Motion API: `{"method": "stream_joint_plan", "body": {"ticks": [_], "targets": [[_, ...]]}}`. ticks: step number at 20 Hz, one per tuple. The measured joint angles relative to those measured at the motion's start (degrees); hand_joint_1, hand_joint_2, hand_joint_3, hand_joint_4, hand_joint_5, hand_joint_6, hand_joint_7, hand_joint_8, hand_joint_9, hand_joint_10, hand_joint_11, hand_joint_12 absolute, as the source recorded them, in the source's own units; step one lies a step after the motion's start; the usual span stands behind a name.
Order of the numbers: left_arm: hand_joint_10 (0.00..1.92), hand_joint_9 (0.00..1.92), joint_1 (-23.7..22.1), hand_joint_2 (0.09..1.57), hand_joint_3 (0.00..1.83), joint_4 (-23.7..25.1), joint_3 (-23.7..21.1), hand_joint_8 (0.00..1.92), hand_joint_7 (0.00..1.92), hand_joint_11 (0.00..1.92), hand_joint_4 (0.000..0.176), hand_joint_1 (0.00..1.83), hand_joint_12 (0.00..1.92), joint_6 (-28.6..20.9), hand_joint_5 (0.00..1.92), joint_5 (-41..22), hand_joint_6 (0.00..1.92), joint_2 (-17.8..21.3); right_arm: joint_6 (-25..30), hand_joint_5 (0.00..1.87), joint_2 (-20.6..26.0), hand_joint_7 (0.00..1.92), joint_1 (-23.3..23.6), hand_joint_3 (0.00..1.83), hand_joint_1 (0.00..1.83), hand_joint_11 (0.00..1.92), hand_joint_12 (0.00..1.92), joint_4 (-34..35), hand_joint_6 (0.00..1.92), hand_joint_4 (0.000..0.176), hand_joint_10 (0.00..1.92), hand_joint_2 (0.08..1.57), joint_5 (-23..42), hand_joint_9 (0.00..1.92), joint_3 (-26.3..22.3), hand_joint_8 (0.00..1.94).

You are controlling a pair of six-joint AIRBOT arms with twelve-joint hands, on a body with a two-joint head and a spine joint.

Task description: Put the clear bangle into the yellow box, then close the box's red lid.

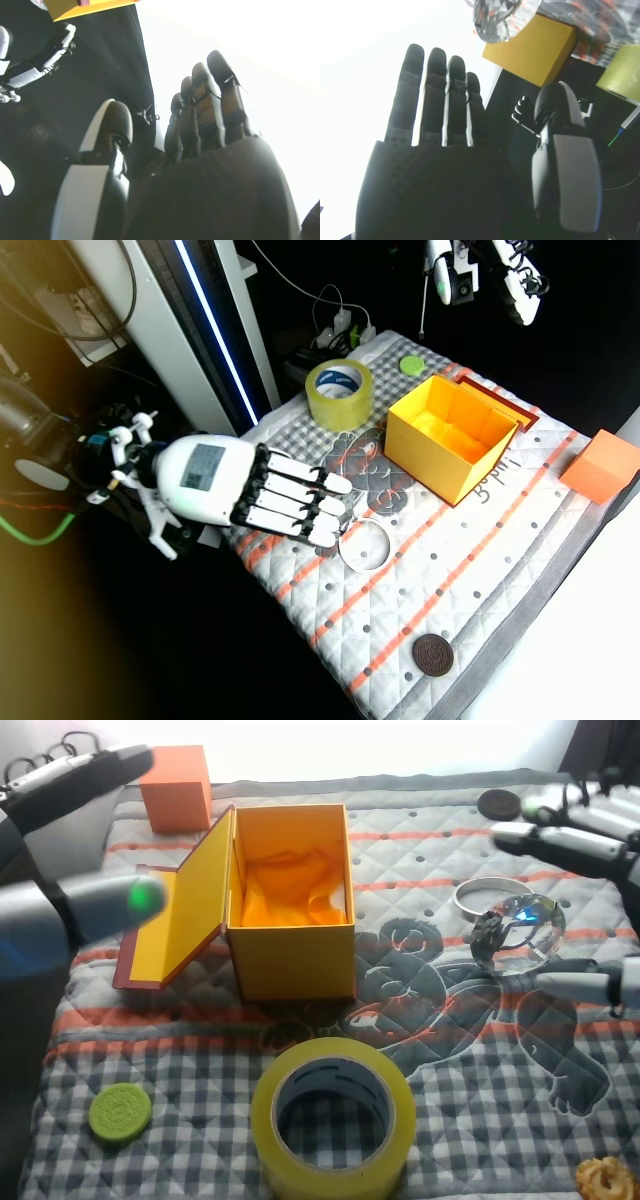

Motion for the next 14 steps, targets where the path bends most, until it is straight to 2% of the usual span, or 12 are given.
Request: {"method": "stream_joint_plan", "body": {"ticks": [1, 2, 4, 7, 8, 9, 10, 11, 12, 13, 14], "targets": [[0.0, 0.12, 0.0, 1.16, 0.0, 0.1, 0.0, 0.0, 0.17, 0.0, 0.176, 0.04, 0.33, 0.0, 0.21, -0.1, 0.0, 0.0, 0.0, 0.13, -1.0, 0.0, 1.3, 0.0, 0.68, 0.0, 0.03, 0.0, 0.0, 0.165, 0.0, 0.99, -0.9, 0.0, 0.9, 0.0], [0.0, 0.13, 0.0, 1.16, 0.0, 0.0, 0.0, 0.0, 0.18, 0.0, 0.176, 0.03, 0.37, 0.0, 0.21, 0.1, 0.0, 0.0, 0.0, 0.14, -1.9, 0.0, 2.2, 0.0, 0.69, 0.02, 0.04, 0.0, 0.0, 0.174, 0.0, 0.98, -2.0, 0.0, 1.8, 0.0], [0.0, 0.12, 0.0, 1.16, 0.0, -0.2, 0.0, 0.0, 0.18, 0.0, 0.176, 0.03, 0.38, 0.0, 0.22, 0.1, 0.0, 0.0, 0.0, 0.15, -3.4, 0.08, 3.8, 0.0, 0.71, 0.08, 0.06, 0.4, 0.01, 0.176, 0.01, 0.96, -5.1, 0.02, 3.6, 0.03], [0.0, 0.1, 0.0, 1.16, 0.0, -0.1, 0.1, 0.0, 0.14, 0.0, 0.176, 0.05, 0.24, 0.0, 0.17, 0.1, 0.0, -0.2, 0.0, 0.21, -5.0, 0.12, 4.6, 0.0, 0.64, 0.06, 0.06, 0.4, 0.01, 0.176, 0.01, 0.89, -9.2, 0.07, 5.4, 0.0], [0.0, 0.1, 0.0, 1.16, 0.0, -0.1, 0.1, 0.0, 0.14, 0.0, 0.176, 0.03, 0.23, 0.0, 0.15, 0.1, 0.0, -0.2, 0.0, 0.24, -5.4, 0.14, 4.6, 0.0, 0.68, 0.08, 0.07, 0.4, 0.01, 0.176, 0.02, 0.89, -10.8, 0.1, 6.0, 0.01], [0.0, 0.1, 0.0, 1.17, 0.0, -0.2, 0.1, 0.0, 0.14, 0.0, 0.176, 0.01, 0.21, 0.0, 0.16, 0.1, 0.0, -0.2, 0.0, 0.27, -5.7, 0.2, 4.6, 0.0, 0.79, 0.13, 0.09, 0.5, 0.01, 0.132, 0.01, 0.92, -11.8, 0.16, 6.3, 0.01], [0.0, 0.1, 0.0, 1.17, 0.0, -0.2, 0.1, 0.0, 0.14, 0.0, 0.176, 0.02, 0.21, 0.0, 0.16, 0.1, 0.0, -0.2, 0.0, 0.37, -6.1, 0.35, 4.6, 0.0, 0.95, 0.24, 0.18, 0.9, 0.01, 0.071, 0.02, 0.95, -12.8, 0.32, 6.6, 0.01], [0.0, 0.1, 0.0, 1.17, 0.0, -0.2, 0.1, 0.0, 0.13, 0.0, 0.176, 0.0, 0.21, 0.0, 0.15, 0.1, 0.0, -0.2, 0.0, 0.47, -6.4, 0.52, 4.6, 0.0, 1.05, 0.28, 0.47, 0.9, 0.01, 0.044, 0.01, 0.97, -13.4, 0.53, 7.0, 0.02], [0.0, 0.09, 0.0, 1.17, 0.0, -0.2, 0.1, 0.0, 0.13, 0.0, 0.176, 0.0, 0.17, 0.0, 0.14, 0.1, 0.0, -0.2, 0.0, 0.66, -6.9, 0.8, 4.6, 0.01, 1.09, 0.47, 0.71, 1.3, 0.02, 0.0, 0.03, 1.06, -14.0, 0.81, 7.4, 0.03], [0.0, 0.09, 0.0, 1.17, 0.0, -0.2, 0.1, 0.0, 0.13, 0.0, 0.176, 0.0, 0.17, 0.0, 0.14, 0.1, 0.01, -0.2, 0.2, 0.81, -7.3, 1.08, 4.6, 0.0, 1.23, 0.71, 0.78, 1.6, 0.84, 0.0, 0.05, 1.1, -14.2, 1.09, 7.8, 0.67], [0.0, 0.08, 0.0, 1.17, 0.0, -0.2, 0.1, 0.0, 0.13, 0.0, 0.176, 0.0, 0.17, 0.0, 0.15, 0.1, 0.01, -0.2, 0.3, 0.85, -7.6, 1.03, 5.0, 0.01, 1.24, 0.81, 0.94, 2.2, 0.96, 0.0, 0.07, 1.13, -14.1, 1.23, 7.9, 1.02]]}}
